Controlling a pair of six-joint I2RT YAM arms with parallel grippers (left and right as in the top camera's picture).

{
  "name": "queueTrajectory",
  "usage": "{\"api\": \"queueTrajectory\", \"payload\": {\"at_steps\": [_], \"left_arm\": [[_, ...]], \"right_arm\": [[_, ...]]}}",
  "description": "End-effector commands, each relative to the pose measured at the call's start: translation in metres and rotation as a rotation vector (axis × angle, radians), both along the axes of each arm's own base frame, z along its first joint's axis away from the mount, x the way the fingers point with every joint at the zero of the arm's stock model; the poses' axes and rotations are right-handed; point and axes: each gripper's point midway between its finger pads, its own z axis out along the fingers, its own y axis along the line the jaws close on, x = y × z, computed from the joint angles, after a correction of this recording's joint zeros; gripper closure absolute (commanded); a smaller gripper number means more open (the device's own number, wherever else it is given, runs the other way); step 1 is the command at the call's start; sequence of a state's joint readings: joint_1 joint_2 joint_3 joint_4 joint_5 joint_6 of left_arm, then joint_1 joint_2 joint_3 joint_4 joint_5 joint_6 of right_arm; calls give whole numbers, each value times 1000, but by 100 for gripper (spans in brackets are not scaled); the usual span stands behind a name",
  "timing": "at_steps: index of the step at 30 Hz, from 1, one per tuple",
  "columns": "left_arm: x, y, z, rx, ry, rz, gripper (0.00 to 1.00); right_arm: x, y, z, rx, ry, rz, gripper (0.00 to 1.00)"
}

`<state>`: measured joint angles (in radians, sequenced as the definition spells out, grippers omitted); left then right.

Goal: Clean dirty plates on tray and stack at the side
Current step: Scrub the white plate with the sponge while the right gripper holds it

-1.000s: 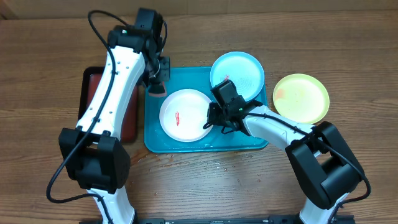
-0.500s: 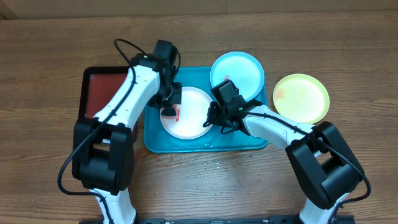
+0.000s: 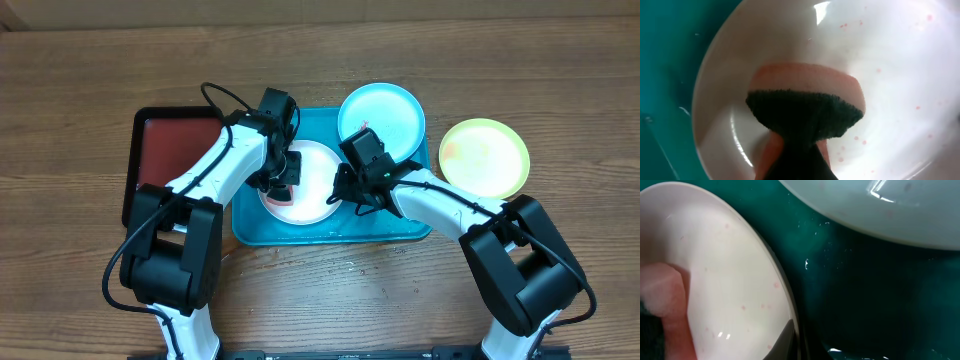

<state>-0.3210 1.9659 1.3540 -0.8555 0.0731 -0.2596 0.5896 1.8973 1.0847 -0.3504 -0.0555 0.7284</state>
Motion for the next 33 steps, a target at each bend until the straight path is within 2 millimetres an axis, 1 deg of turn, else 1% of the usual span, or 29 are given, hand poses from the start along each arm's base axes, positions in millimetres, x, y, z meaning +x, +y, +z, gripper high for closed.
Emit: {"api": "queueTrajectory", "payload": {"at_steps": [1, 4, 5, 7, 9, 11, 12, 13, 14, 16, 17, 20, 22, 24, 27, 29, 31, 33], "left_arm": [[-14, -31, 6, -182, 59, -47, 96], [-21, -57, 16, -340, 80, -131, 96], [-21, -60, 17, -356, 77, -140, 96], [-12, -54, 14, -316, 43, -129, 96], [-1, -44, 10, -247, 3, -83, 96], [14, -26, 6, -141, -60, -20, 96], [23, -16, 5, -78, -97, 17, 96], [36, 4, 6, 33, -162, 91, 96], [41, 13, 7, 77, -187, 123, 96], [46, 29, 9, 156, -220, 182, 96], [45, 33, 9, 180, -223, 195, 96], [37, 36, 7, 197, -192, 197, 96], [26, 29, 4, 153, -136, 185, 96], [11, 15, 1, 78, -55, 161, 96], [-18, -19, 2, -116, 83, 30, 96], [-31, -36, 8, -220, 136, -39, 96], [-34, -41, 10, -254, 144, -75, 96], [-29, -40, 9, -242, 121, -77, 96]], "right_arm": [[2, -1, -6, -9, 15, -9, 96], [2, -1, -6, -9, 15, -9, 96], [1, -1, -6, -6, 16, -8, 96], [0, 1, -6, 2, 22, -3, 96], [0, 1, -6, 4, 25, -1, 96], [-1, 1, -7, 3, 28, -1, 96], [-1, 1, -7, 2, 28, -1, 96], [-1, 0, -7, 2, 28, -1, 96], [-1, 0, -7, 2, 28, -1, 96], [-1, 0, -7, 1, 28, -1, 96], [-1, 0, -7, 1, 28, -1, 96], [-1, 0, -7, 0, 27, 2, 96], [-1, 0, -7, 1, 27, 2, 96], [-1, 0, -7, 1, 27, 2, 96], [-1, 0, -7, 1, 26, 2, 96], [-1, 1, -6, 1, 26, 2, 96], [0, 1, -6, 3, 23, 2, 96], [0, 1, -6, 3, 23, 2, 96]]}}
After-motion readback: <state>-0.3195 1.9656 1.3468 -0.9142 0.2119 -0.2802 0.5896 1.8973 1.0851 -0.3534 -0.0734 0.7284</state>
